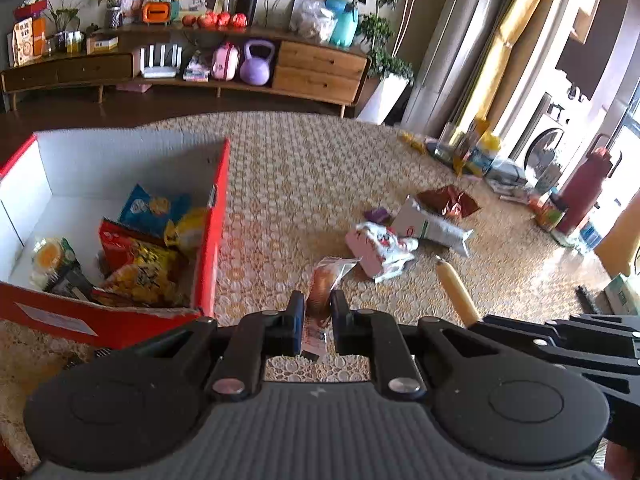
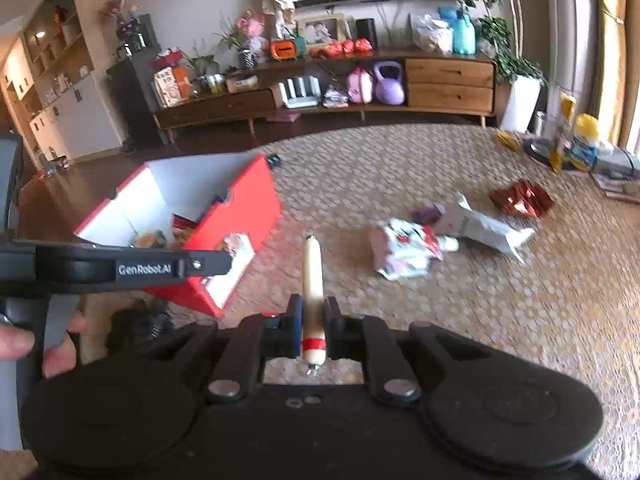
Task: Organize snacks
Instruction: 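Carry the clear bag and cream stick with both grippers over the red box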
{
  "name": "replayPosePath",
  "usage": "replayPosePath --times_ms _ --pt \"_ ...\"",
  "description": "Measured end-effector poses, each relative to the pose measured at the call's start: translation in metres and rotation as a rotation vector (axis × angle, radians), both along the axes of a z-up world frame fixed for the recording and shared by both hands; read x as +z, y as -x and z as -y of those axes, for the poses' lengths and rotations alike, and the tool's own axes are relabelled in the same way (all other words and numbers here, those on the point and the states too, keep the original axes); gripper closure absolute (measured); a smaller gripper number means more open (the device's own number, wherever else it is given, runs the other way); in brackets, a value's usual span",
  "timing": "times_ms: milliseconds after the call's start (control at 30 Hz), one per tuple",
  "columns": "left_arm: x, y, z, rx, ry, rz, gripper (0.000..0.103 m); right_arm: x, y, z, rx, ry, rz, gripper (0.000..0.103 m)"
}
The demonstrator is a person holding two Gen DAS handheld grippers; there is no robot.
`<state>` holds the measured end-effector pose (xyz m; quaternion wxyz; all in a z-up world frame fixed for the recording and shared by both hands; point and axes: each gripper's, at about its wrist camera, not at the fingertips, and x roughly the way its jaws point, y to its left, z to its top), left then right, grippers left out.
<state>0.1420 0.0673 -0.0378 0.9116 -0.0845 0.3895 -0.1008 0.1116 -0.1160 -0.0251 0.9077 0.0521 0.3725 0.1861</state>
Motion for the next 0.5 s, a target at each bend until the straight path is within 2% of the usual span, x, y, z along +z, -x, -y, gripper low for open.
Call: replayPosePath --times_ms 500 --pt "0.048 0.013 -0.059 0.063 -0.037 0.103 0.089 0.044 -0.013 -0.080 0.111 0.005 0.085 0.094"
